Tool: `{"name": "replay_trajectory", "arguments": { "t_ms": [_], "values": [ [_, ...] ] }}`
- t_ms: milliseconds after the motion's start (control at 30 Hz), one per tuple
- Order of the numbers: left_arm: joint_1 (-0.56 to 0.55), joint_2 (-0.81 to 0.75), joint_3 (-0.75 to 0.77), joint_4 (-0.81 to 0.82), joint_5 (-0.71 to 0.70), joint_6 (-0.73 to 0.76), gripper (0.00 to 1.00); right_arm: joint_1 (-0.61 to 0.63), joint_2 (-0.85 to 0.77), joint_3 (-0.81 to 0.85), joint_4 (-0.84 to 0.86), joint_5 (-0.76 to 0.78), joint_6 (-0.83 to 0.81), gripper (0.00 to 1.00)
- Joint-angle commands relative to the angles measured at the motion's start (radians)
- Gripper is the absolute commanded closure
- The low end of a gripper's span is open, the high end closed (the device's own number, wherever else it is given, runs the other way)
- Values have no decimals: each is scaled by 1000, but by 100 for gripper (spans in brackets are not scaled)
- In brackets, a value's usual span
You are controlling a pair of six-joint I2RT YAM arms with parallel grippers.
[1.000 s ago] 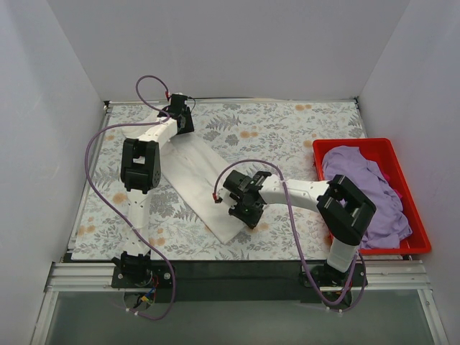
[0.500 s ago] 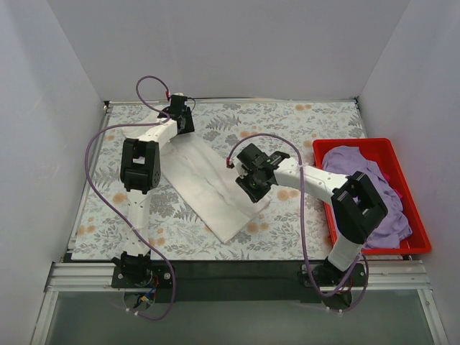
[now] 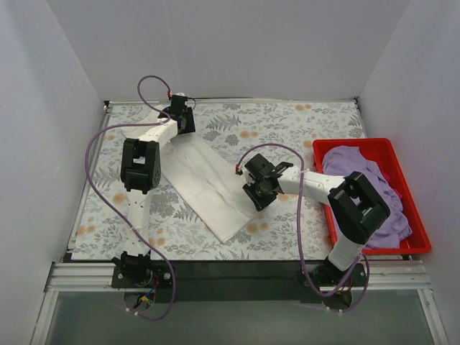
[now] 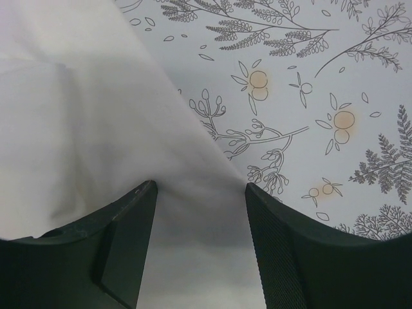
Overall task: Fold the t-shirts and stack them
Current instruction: Fold the tshirt
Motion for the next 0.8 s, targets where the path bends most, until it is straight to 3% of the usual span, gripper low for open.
{"name": "replay_trajectory", "arguments": {
  "t_ms": [0, 333, 767],
  "values": [
    [10, 32, -1, -52, 11, 58, 45, 18, -5, -102, -91, -76, 78, 68],
    [2, 70, 46, -26, 146, 140, 40, 228, -34, -139, -151, -138, 182, 68],
    [-63, 131, 168, 1, 223, 101, 28, 293, 25, 22, -179, -130, 168, 66]
  ]
}}
